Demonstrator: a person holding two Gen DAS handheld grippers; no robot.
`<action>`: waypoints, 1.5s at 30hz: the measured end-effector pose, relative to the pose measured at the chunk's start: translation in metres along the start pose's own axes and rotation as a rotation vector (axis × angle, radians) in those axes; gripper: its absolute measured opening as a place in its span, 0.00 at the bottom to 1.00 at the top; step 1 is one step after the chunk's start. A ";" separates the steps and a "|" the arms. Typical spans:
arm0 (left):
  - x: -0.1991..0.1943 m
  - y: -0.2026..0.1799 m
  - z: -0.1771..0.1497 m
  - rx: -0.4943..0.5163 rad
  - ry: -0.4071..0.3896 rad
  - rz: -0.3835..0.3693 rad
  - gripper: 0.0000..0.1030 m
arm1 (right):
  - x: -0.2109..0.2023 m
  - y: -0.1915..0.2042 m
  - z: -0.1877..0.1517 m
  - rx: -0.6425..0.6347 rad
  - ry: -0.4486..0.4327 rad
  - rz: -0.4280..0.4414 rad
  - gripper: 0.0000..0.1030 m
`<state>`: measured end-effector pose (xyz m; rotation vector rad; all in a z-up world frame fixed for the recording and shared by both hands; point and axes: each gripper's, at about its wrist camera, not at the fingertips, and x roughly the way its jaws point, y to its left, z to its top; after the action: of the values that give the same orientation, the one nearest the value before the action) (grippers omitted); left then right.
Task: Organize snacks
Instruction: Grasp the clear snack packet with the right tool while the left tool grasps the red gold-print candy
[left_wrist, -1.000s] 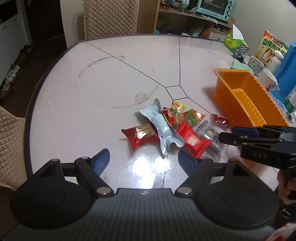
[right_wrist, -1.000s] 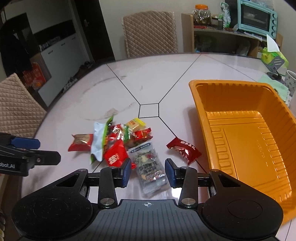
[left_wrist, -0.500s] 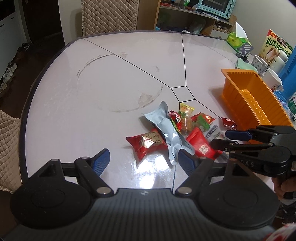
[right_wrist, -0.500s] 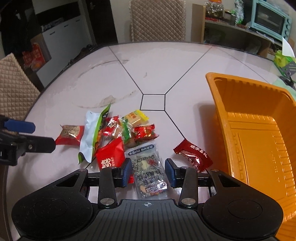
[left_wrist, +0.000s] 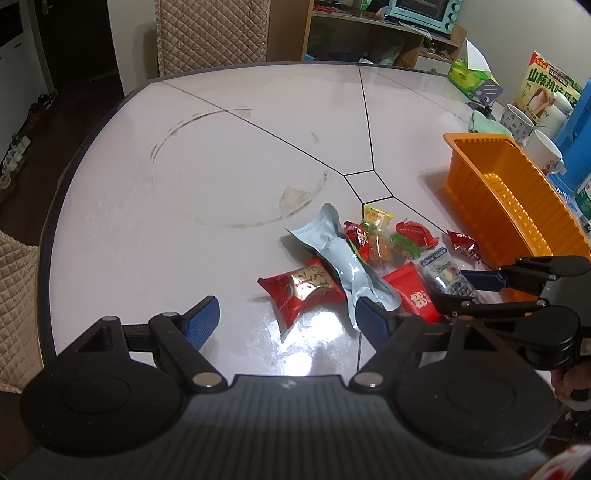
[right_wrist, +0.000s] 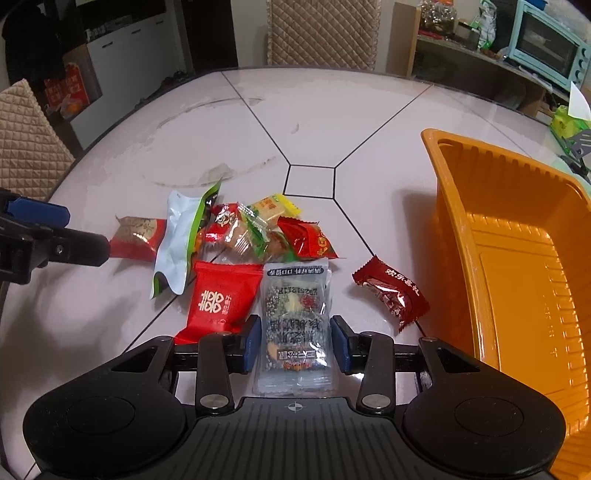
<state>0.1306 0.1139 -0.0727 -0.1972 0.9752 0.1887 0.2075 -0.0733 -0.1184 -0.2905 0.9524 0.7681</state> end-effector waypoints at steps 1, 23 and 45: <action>0.000 0.000 0.000 0.008 -0.003 0.001 0.76 | 0.000 0.001 0.000 -0.003 -0.003 0.000 0.38; 0.041 -0.007 0.006 0.299 0.009 -0.082 0.44 | -0.052 -0.031 0.000 0.213 -0.056 0.030 0.36; 0.039 -0.012 -0.003 0.235 0.052 -0.067 0.26 | -0.077 -0.028 -0.011 0.239 -0.071 0.046 0.36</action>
<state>0.1527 0.1044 -0.1058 -0.0195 1.0322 0.0068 0.1936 -0.1346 -0.0646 -0.0326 0.9756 0.6937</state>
